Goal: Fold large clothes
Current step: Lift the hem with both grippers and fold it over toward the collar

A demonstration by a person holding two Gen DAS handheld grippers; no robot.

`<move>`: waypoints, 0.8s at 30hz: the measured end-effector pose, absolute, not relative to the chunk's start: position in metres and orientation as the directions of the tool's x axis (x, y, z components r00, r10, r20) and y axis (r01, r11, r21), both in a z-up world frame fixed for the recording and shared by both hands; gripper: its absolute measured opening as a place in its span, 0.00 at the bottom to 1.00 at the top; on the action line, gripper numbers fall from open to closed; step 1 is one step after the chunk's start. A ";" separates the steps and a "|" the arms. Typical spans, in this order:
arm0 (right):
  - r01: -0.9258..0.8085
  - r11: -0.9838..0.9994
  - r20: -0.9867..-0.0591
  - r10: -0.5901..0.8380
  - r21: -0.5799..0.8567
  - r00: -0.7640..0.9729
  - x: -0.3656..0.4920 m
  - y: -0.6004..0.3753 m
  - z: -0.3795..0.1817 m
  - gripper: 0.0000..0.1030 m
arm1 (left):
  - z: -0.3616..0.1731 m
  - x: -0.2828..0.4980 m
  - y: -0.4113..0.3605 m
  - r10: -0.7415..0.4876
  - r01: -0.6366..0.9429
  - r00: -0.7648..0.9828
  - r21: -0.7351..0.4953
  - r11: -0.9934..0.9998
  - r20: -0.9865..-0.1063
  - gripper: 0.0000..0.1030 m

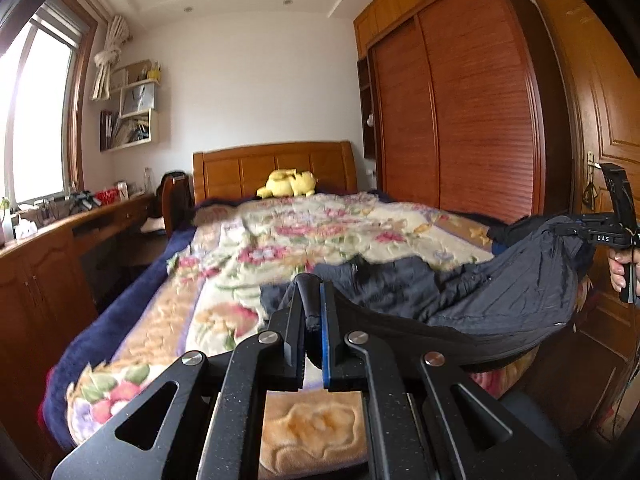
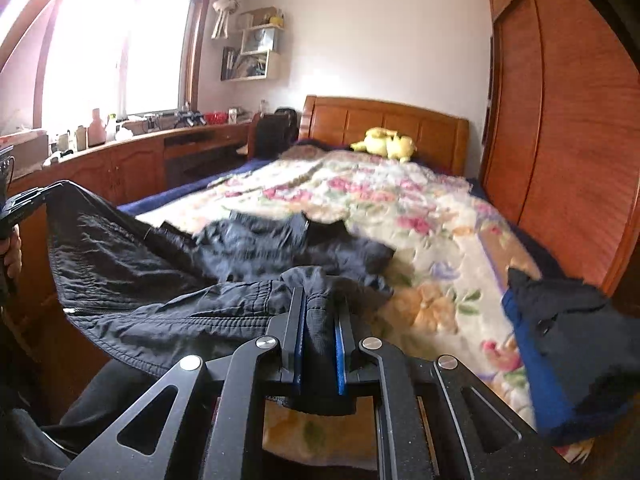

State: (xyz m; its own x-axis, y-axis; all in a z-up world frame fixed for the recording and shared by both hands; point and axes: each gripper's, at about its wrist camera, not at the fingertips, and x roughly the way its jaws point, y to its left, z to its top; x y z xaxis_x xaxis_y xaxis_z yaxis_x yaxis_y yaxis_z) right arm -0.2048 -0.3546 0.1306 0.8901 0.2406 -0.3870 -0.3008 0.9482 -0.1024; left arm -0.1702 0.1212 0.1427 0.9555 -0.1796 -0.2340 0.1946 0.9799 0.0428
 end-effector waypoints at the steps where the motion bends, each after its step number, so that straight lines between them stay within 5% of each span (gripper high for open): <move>1: -0.301 0.947 -0.376 0.240 -0.110 0.895 -0.206 -0.356 0.137 0.11 | 0.148 -0.171 0.122 -0.182 0.195 0.958 0.039 0.980 -0.222 0.06; 10: -0.285 0.948 -0.285 0.237 -0.141 0.929 -0.214 -0.361 0.173 0.11 | 0.182 -0.149 0.136 -0.167 0.173 0.974 0.030 0.984 -0.151 0.06; 24: -0.304 0.940 -0.428 0.213 -0.155 0.878 -0.110 -0.335 0.110 0.11 | 0.094 -0.074 0.142 -0.131 0.149 0.947 0.040 0.988 -0.292 0.06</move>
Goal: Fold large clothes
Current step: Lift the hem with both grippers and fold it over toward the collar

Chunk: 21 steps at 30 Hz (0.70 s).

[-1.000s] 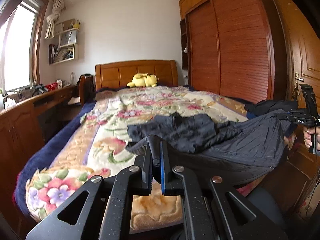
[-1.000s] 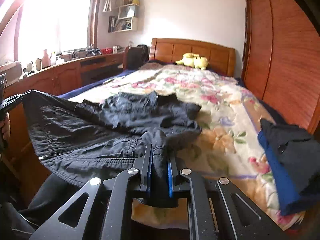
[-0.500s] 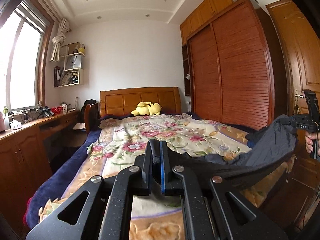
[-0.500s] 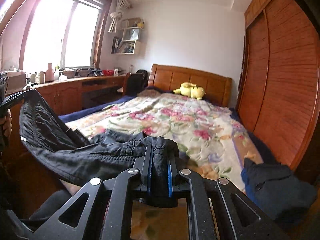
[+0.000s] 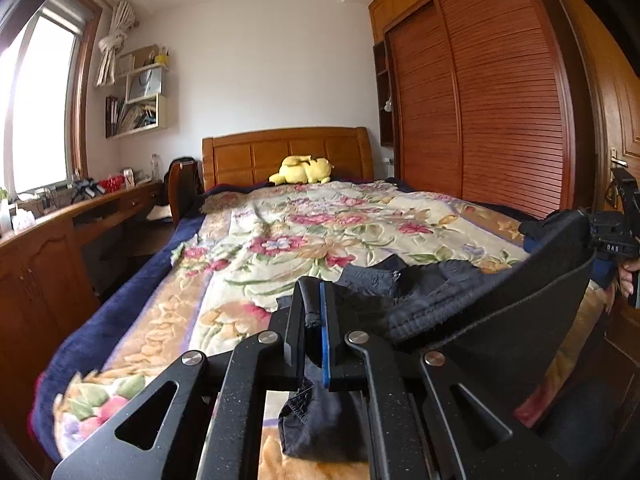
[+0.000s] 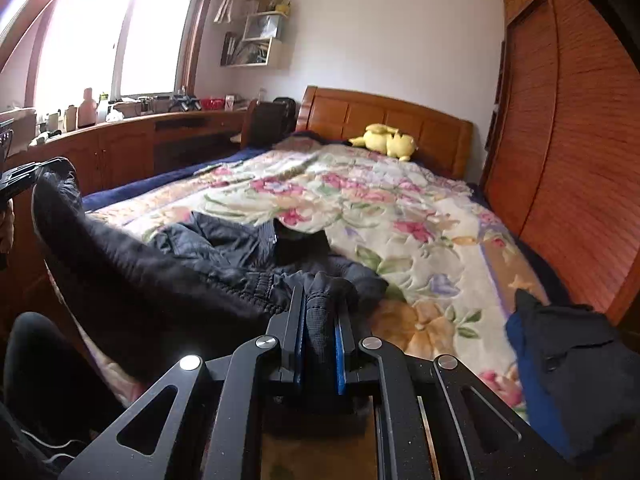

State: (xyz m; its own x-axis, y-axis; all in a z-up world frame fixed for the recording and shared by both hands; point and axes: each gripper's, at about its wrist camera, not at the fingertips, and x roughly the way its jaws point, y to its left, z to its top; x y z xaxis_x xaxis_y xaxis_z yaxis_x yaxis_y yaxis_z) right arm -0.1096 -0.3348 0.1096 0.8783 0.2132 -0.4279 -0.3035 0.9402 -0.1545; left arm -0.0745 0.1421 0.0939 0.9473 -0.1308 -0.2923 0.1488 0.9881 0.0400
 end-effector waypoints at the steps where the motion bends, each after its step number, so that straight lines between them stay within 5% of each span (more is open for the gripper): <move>1: -0.304 0.942 -0.431 0.217 -0.143 0.876 -0.098 -0.337 0.108 0.11 | 0.087 -0.066 0.144 -0.129 0.145 0.946 0.031 0.989 -0.299 0.06; 21: -0.199 0.974 -0.470 0.126 -0.109 0.874 0.135 -0.327 0.095 0.11 | 0.071 0.157 0.144 -0.064 0.074 0.899 0.007 0.997 -0.433 0.06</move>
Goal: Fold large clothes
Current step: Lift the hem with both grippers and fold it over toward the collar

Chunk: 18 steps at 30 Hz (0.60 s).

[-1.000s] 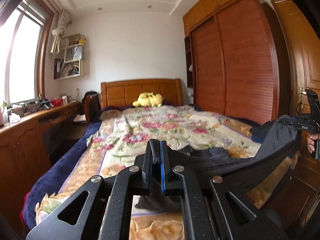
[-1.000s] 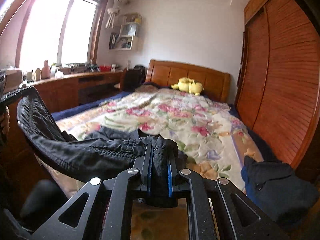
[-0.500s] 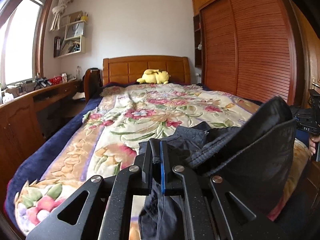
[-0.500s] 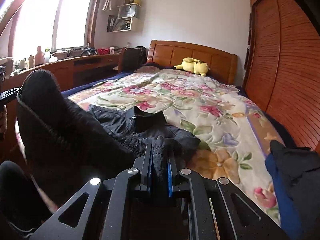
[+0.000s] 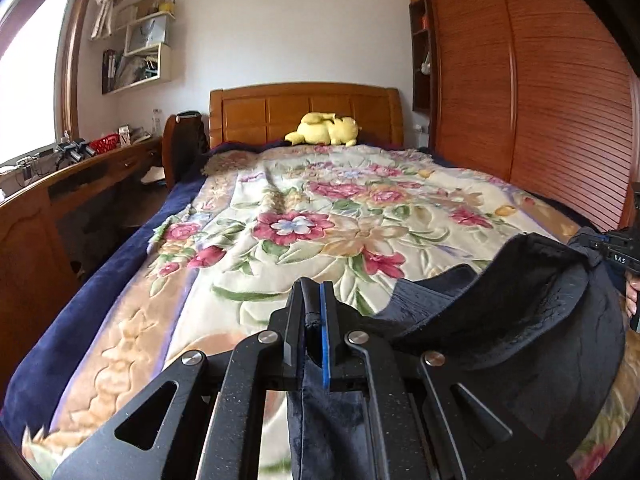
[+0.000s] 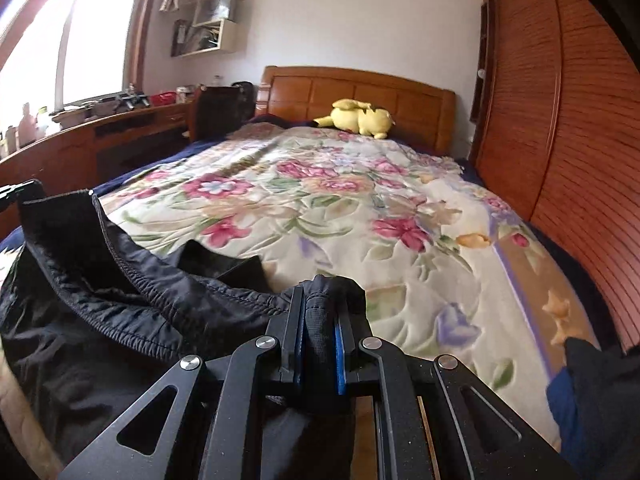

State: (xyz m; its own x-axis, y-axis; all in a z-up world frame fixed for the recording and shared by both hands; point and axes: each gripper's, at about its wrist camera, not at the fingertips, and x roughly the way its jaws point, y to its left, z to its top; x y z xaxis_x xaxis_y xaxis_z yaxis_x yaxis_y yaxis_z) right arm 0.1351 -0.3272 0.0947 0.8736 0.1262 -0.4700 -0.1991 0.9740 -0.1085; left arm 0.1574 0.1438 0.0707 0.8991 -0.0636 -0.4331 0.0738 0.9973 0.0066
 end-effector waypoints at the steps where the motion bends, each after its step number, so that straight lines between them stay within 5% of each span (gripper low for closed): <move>1: -0.197 0.975 -0.476 0.123 -0.108 0.871 0.143 -0.325 0.094 0.11 | 0.069 0.165 0.144 -0.054 0.066 0.897 0.012 0.998 -0.438 0.06; 14: -0.125 0.987 -0.572 0.047 -0.098 0.819 0.215 -0.301 0.082 0.16 | 0.047 0.239 0.138 0.003 0.027 0.836 0.047 0.999 -0.549 0.07; 18: -0.124 0.991 -0.602 0.073 -0.043 0.795 0.218 -0.303 0.088 0.32 | 0.046 0.224 0.137 -0.028 0.069 0.831 0.052 0.996 -0.555 0.35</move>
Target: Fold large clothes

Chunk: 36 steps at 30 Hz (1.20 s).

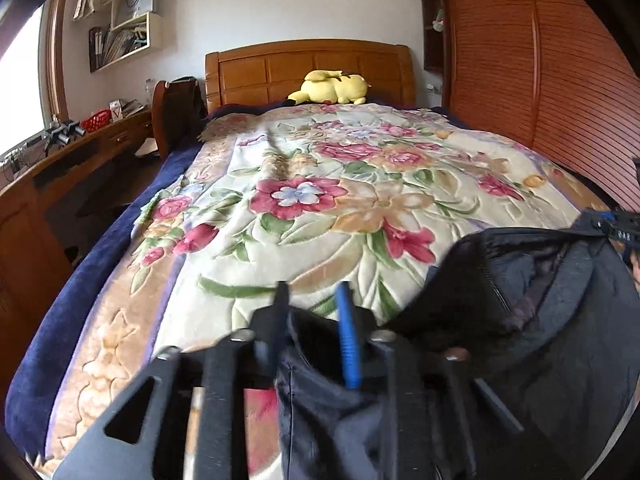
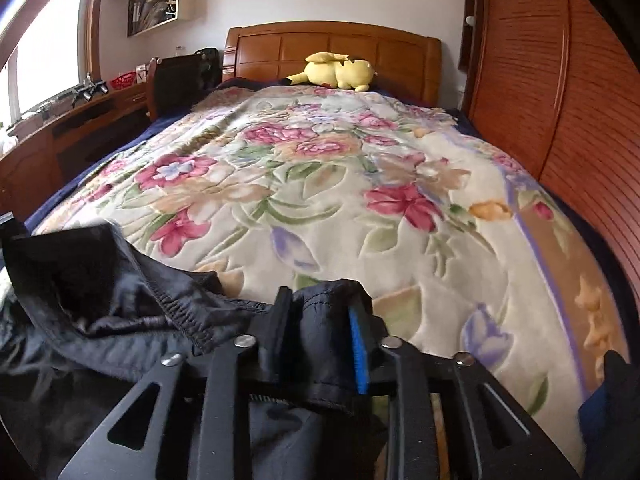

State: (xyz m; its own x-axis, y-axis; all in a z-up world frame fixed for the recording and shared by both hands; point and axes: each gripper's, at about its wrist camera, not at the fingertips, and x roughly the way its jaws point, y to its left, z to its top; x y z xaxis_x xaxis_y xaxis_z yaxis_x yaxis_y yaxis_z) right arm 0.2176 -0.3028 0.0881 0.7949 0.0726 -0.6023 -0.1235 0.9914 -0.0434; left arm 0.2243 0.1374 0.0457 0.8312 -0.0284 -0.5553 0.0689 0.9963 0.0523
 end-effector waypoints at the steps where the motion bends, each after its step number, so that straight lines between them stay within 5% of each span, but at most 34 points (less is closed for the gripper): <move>1: -0.124 0.991 -0.601 0.070 -0.049 0.796 0.214 -0.302 0.090 0.46 | 0.045 0.220 0.137 -0.030 0.075 0.830 0.057 0.996 -0.556 0.40; 2: -0.107 0.992 -0.588 0.045 -0.071 0.807 0.214 -0.304 0.092 0.66 | 0.044 0.212 0.137 -0.037 0.082 0.827 0.056 0.995 -0.560 0.42; 4: -0.095 0.992 -0.565 0.032 -0.083 0.825 0.213 -0.309 0.097 0.76 | 0.042 0.199 0.139 -0.058 0.090 0.826 0.030 0.995 -0.560 0.64; 6: -0.097 0.992 -0.568 0.034 -0.081 0.822 0.209 -0.313 0.099 0.76 | 0.039 0.178 0.141 -0.093 0.098 0.829 -0.020 0.995 -0.552 0.73; 15: -0.134 0.986 -0.653 0.033 -0.105 0.757 0.218 -0.316 0.076 0.76 | 0.031 0.125 0.147 -0.131 0.045 0.851 -0.178 0.983 -0.509 0.75; 25: -0.164 0.981 -0.776 0.026 -0.100 0.630 0.247 -0.318 0.043 0.76 | 0.019 0.115 0.149 -0.105 0.034 0.856 -0.148 0.988 -0.505 0.75; 30: -0.182 0.981 -0.795 0.058 -0.066 0.604 0.253 -0.316 0.035 0.64 | 0.010 0.114 0.156 -0.107 0.036 0.847 -0.144 0.989 -0.521 0.75; 33: -0.195 0.978 -0.790 0.057 -0.081 0.611 0.253 -0.313 0.036 0.46 | 0.006 0.111 0.157 -0.107 0.038 0.844 -0.140 0.989 -0.525 0.75; 35: -0.212 0.973 -0.783 0.065 -0.088 0.619 0.250 -0.311 0.039 0.21 | 0.005 0.110 0.157 -0.106 0.042 0.843 -0.132 0.990 -0.528 0.75; 36: -0.222 0.970 -0.778 0.060 -0.104 0.625 0.248 -0.308 0.040 0.16 | 0.004 0.109 0.157 -0.105 0.043 0.842 -0.129 0.991 -0.529 0.75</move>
